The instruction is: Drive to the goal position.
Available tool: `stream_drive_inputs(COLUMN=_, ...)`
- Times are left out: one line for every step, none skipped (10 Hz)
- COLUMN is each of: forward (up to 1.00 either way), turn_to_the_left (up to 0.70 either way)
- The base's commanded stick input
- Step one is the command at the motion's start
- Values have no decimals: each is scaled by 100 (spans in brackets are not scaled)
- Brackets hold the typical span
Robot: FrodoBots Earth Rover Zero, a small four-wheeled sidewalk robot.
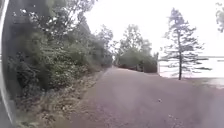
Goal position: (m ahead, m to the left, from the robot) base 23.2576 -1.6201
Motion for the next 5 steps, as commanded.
stream_drive_inputs(forward=70, turn_to_the_left=0)
stream_drive_inputs(forward=70, turn_to_the_left=0)
stream_drive_inputs(forward=70, turn_to_the_left=0)
stream_drive_inputs(forward=70, turn_to_the_left=0)
stream_drive_inputs(forward=70, turn_to_the_left=0)
